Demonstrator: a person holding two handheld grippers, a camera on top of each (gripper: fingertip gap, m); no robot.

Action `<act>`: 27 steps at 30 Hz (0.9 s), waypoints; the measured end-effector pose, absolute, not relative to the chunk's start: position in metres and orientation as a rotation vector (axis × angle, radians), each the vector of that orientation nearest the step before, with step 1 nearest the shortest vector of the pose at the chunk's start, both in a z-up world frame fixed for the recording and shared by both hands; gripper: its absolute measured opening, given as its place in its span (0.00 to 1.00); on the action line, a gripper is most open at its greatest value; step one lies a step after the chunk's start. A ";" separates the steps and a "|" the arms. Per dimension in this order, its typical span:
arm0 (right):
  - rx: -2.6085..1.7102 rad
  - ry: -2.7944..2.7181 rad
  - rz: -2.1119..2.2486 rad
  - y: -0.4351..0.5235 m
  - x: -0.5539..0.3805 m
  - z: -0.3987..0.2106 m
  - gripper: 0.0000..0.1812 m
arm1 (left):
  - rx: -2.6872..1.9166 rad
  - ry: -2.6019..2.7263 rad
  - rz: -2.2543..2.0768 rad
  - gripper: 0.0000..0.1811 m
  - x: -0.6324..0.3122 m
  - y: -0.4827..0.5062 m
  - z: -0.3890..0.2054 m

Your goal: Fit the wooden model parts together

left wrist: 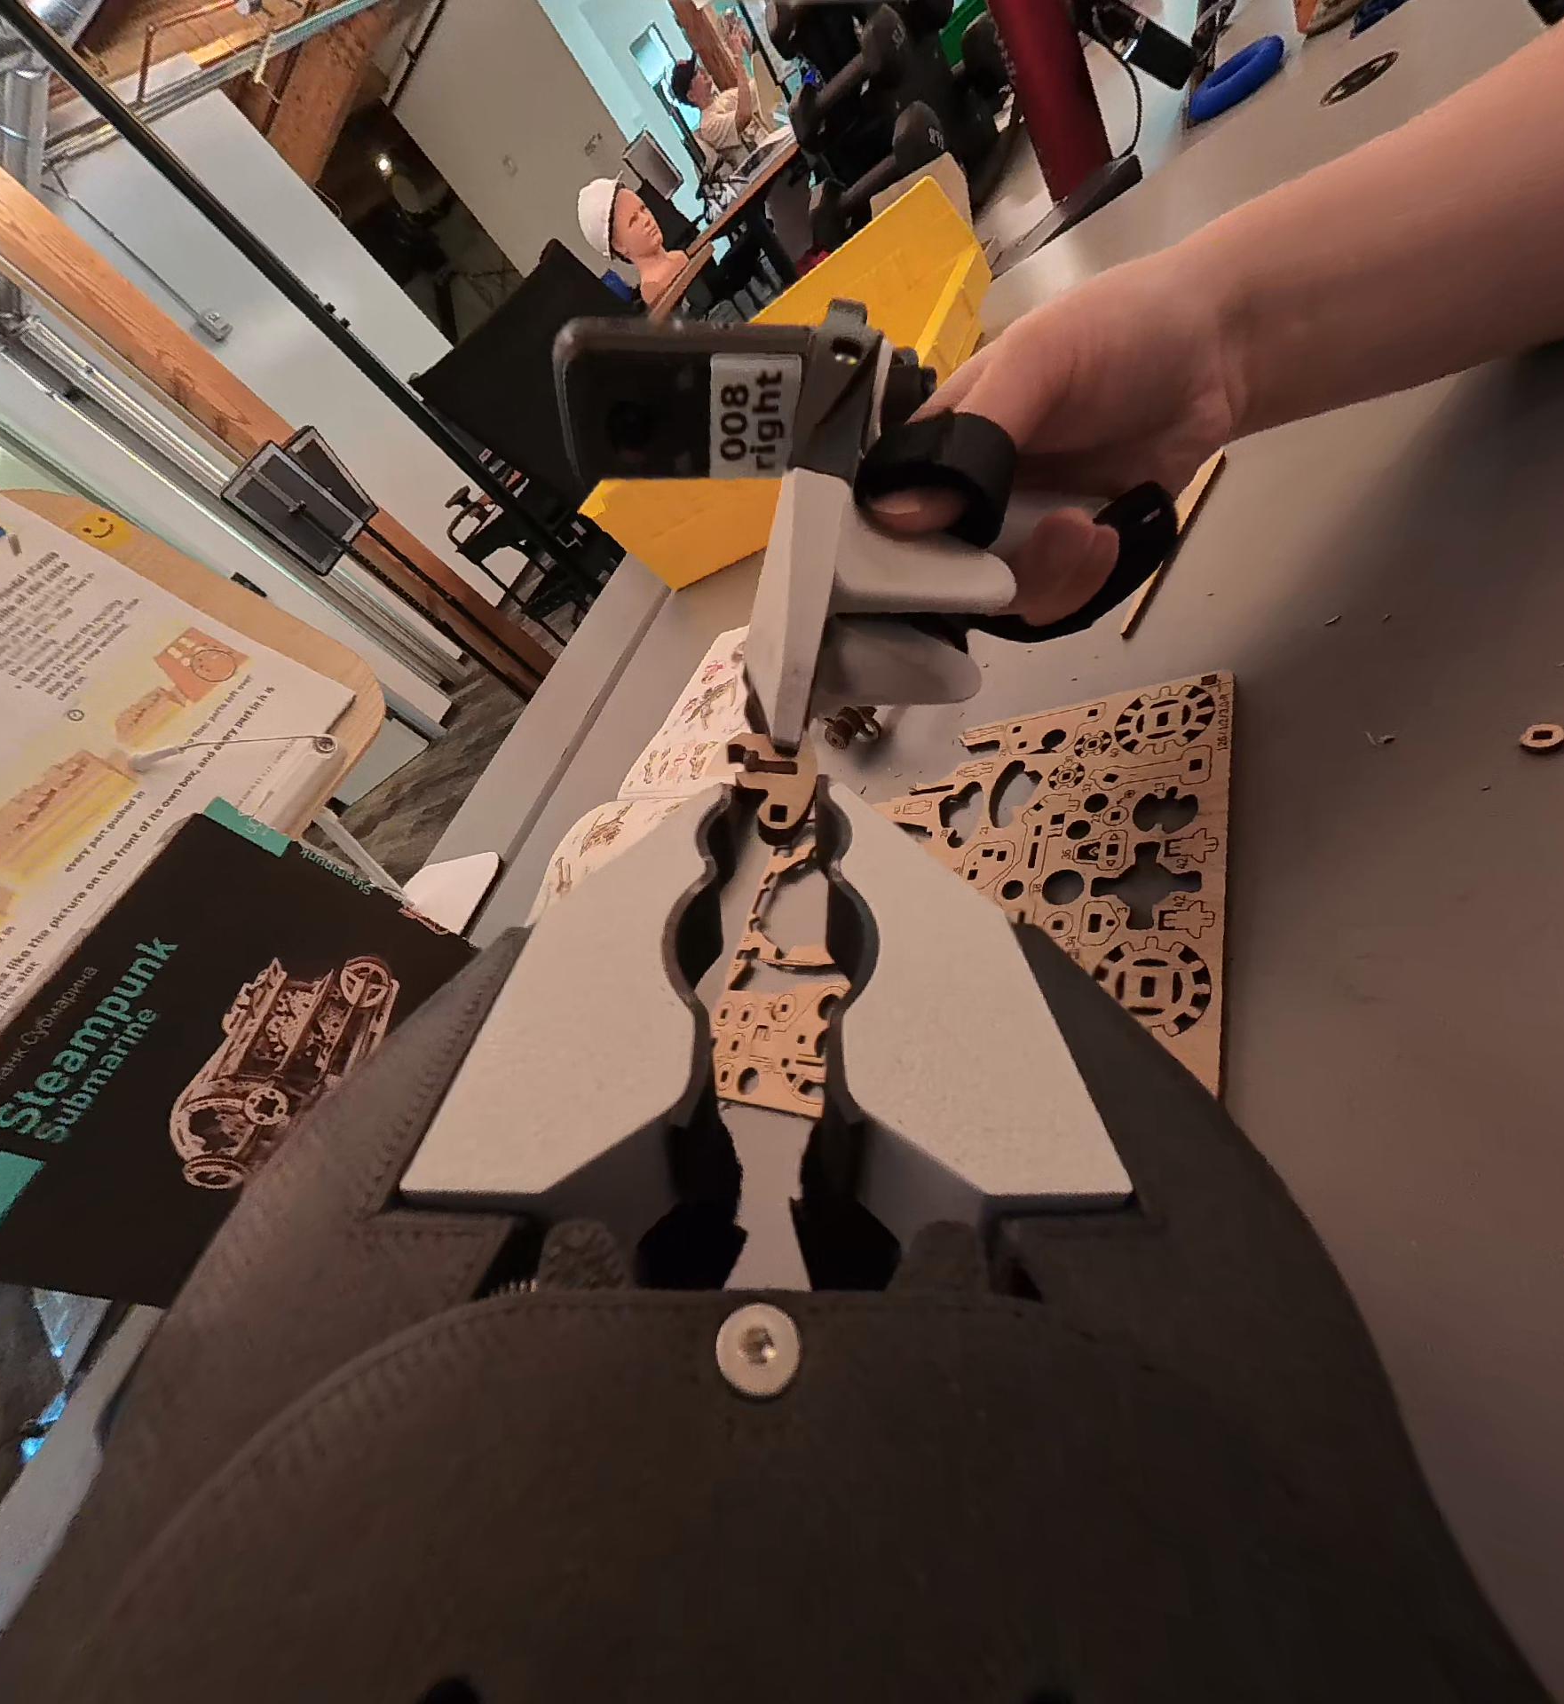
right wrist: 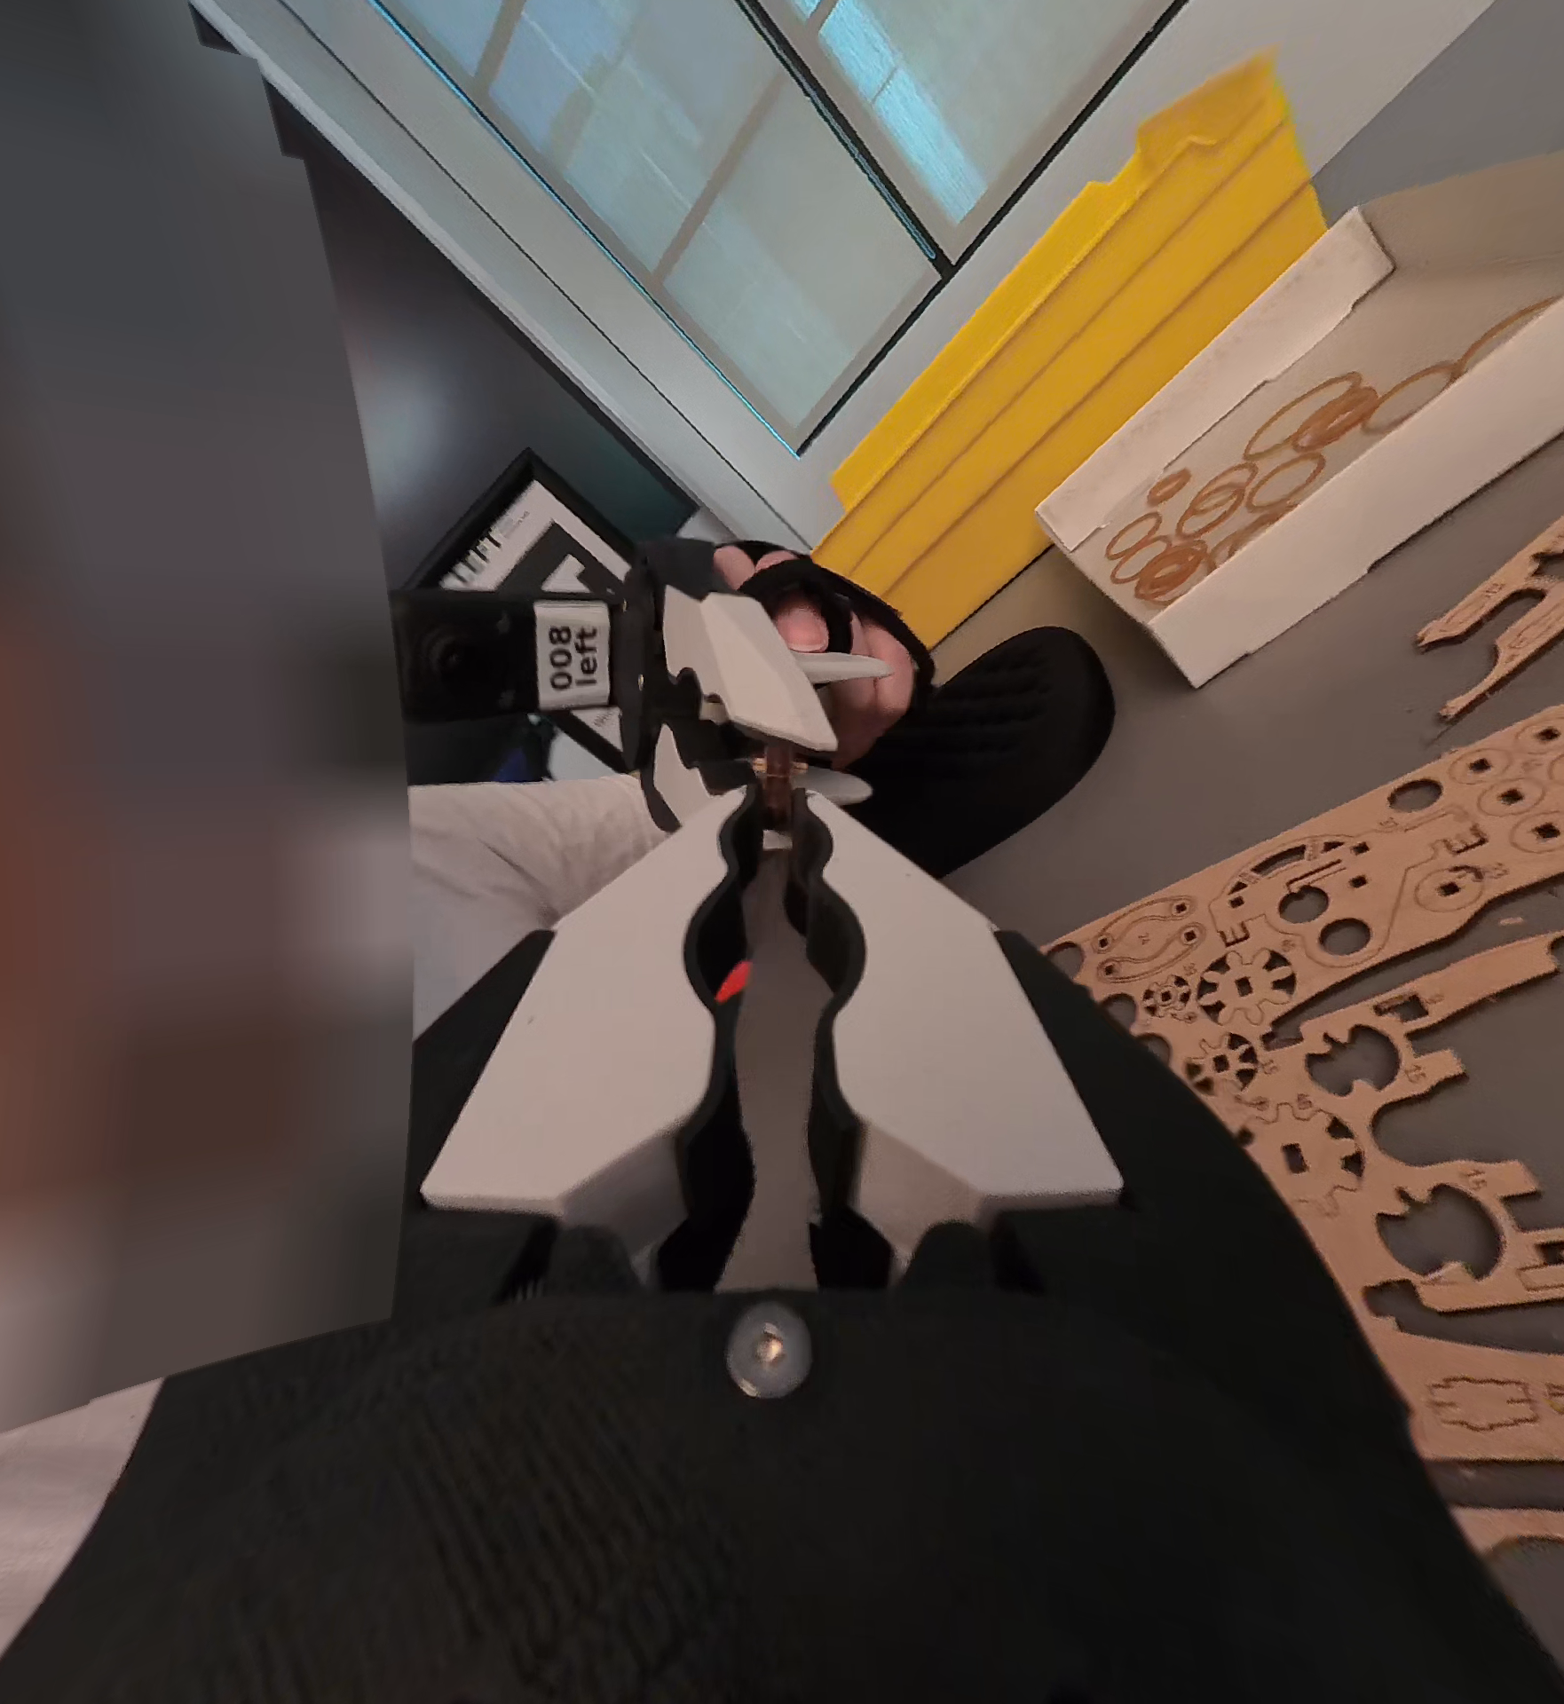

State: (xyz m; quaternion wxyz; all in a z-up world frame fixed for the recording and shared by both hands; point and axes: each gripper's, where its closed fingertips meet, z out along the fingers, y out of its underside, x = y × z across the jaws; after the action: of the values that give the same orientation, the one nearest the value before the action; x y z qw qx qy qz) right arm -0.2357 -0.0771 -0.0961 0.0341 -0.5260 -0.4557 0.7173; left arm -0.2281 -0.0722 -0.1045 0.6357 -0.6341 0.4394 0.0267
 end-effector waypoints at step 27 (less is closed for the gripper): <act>-0.946 -1.591 1.652 -0.092 -0.222 -0.071 0.02 | -1.450 0.859 -0.583 0.05 -0.220 -0.097 -0.080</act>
State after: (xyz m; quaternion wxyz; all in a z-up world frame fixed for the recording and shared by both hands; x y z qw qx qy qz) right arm -0.2215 -0.0921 -0.0713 0.3244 -0.3606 -0.6066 0.6298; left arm -0.2198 -0.0965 -0.0803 0.6282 -0.6327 0.3747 -0.2542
